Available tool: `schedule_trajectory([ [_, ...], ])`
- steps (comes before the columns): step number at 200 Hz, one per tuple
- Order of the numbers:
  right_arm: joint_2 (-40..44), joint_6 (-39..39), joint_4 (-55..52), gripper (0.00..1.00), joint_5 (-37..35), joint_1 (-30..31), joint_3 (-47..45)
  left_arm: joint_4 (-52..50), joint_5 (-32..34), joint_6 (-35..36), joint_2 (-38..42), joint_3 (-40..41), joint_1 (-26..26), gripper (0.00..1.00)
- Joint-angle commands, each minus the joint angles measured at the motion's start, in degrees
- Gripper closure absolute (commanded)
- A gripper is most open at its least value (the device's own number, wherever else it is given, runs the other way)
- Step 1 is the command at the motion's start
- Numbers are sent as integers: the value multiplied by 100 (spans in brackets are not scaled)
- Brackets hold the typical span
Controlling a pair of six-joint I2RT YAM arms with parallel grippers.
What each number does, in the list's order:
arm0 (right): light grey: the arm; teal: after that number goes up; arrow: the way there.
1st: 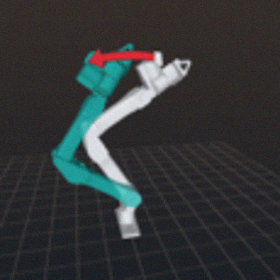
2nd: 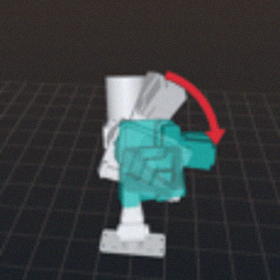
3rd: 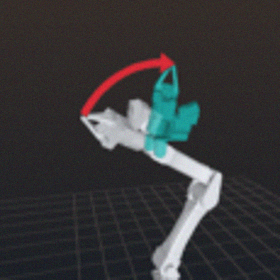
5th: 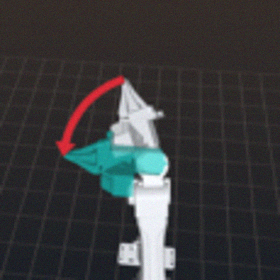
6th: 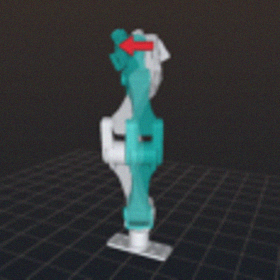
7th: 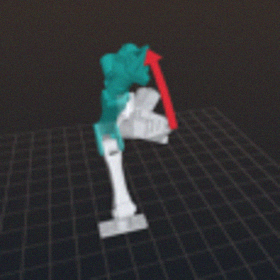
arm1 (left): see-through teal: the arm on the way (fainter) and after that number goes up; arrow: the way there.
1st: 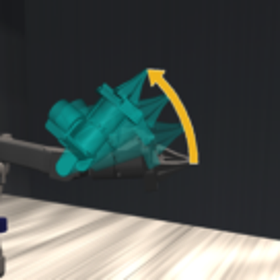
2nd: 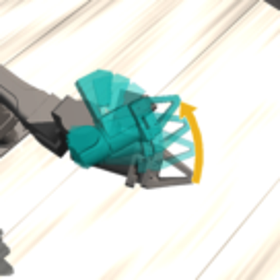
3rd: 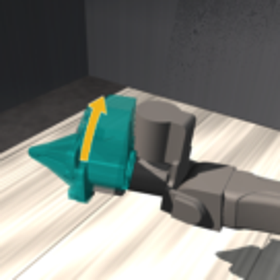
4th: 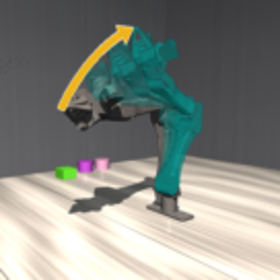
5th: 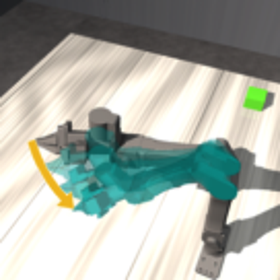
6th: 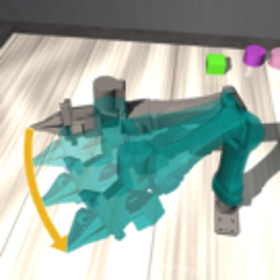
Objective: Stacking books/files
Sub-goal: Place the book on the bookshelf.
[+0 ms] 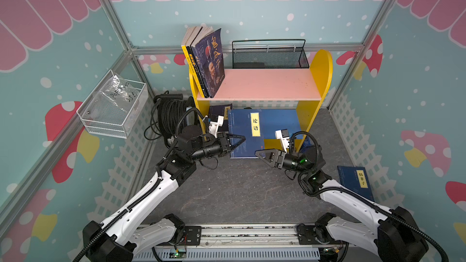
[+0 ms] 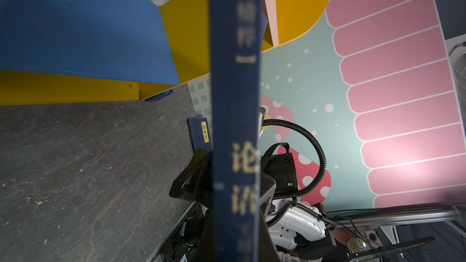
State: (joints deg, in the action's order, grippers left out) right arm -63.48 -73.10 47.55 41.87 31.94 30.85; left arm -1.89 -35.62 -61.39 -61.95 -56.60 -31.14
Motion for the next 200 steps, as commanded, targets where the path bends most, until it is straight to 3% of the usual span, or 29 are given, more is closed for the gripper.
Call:
schedule_trajectory([
  [1, -162, -616, 1083, 32, -80, 32, -129, 468, -133, -163, 77, 69, 36, 100],
  [54, -238, -960, 1539, 69, -71, 31, -224, 470, -34, -187, 78, 140, 46, 100],
  [162, -81, -989, 1154, 92, -162, 58, -352, 429, -138, -183, -158, 45, 61, 100],
  [173, -70, -1007, 1151, 95, -243, 56, -361, 348, -122, -160, -174, 29, 55, 92],
  [200, -61, -1160, 1152, 100, -522, 58, -438, -113, 2, 67, -153, -86, 56, 58],
])
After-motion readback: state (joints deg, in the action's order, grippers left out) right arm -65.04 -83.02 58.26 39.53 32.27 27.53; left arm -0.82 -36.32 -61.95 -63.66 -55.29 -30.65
